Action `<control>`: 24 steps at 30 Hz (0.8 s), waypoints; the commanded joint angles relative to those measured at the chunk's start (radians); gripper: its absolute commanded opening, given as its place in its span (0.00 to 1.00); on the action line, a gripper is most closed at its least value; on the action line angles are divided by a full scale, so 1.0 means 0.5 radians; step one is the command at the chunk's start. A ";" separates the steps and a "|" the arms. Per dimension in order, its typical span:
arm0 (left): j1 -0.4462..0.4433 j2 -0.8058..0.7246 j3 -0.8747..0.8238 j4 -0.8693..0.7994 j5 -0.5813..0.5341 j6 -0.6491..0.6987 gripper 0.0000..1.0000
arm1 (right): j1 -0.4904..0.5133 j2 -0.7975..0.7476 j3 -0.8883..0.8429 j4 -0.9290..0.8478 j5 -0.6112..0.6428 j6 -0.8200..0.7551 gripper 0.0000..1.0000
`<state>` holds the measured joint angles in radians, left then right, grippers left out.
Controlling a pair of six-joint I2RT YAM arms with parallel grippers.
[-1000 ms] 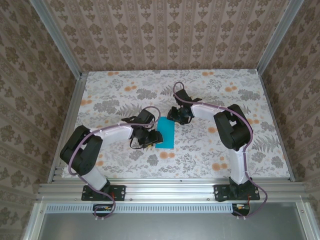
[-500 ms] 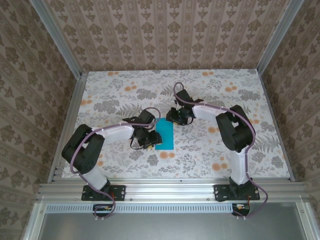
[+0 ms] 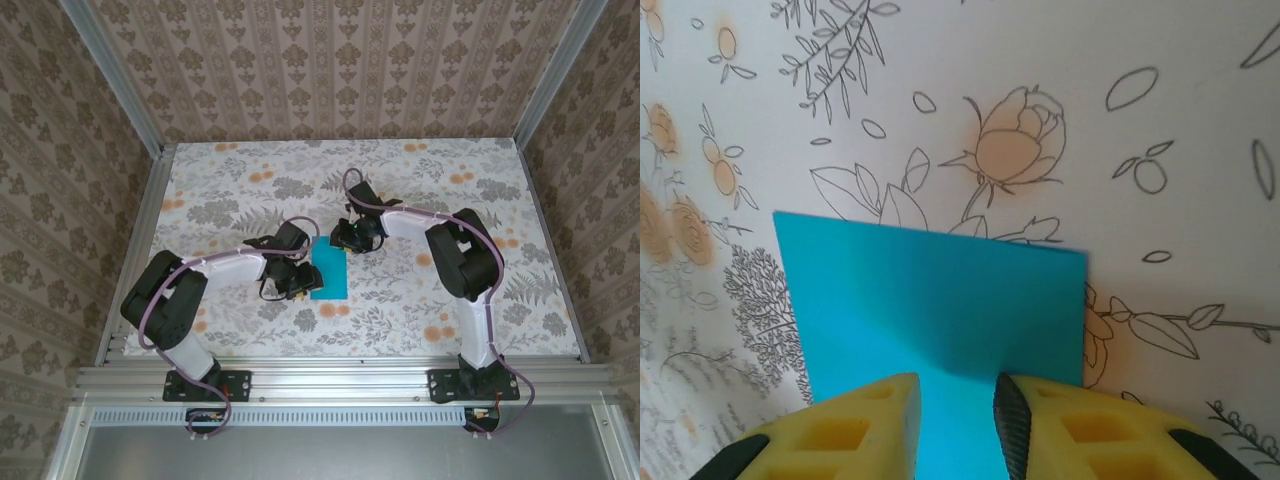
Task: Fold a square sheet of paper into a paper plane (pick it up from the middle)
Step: Fold the triangle a second time at the center of the table.
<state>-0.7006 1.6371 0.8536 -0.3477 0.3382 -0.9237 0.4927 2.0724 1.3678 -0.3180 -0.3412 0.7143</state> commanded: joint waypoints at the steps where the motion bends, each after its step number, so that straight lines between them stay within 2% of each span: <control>1: -0.006 -0.054 -0.061 -0.016 0.045 -0.068 0.47 | -0.007 0.111 0.017 -0.161 0.192 0.033 0.32; 15: -0.013 -0.031 -0.085 0.143 0.201 -0.215 0.50 | -0.013 0.187 -0.009 -0.183 0.232 0.108 0.34; 24: -0.010 -0.042 -0.078 0.193 0.213 -0.237 0.38 | -0.013 0.189 -0.017 -0.174 0.226 0.103 0.34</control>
<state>-0.7006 1.6257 0.8249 -0.2687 0.4255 -1.0233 0.4915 2.0846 1.3823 -0.3225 -0.3065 0.7597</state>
